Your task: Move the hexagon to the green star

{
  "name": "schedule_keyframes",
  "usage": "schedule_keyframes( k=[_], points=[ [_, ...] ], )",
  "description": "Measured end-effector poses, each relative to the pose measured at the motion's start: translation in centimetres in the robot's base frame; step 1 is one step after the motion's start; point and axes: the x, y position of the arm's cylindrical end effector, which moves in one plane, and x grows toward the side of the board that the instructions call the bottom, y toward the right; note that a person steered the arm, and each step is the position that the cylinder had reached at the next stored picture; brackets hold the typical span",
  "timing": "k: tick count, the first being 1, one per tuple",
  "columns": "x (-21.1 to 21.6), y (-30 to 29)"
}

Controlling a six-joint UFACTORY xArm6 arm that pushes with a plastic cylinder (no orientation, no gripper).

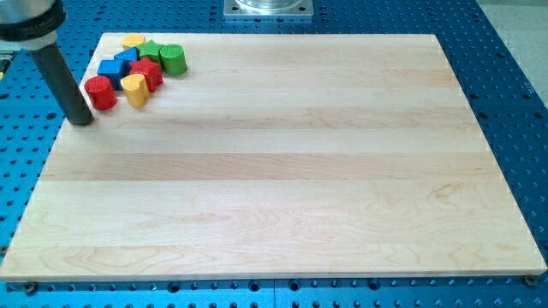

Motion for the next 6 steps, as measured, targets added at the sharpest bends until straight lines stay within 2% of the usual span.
schedule_keyframes(
  k=[2,3,4,5,6],
  points=[
    [-9.4,-0.1],
    [-15.6,0.4],
    [-15.7,2.3],
    [-13.3,6.6],
    [-14.7,7.5]
  ],
)
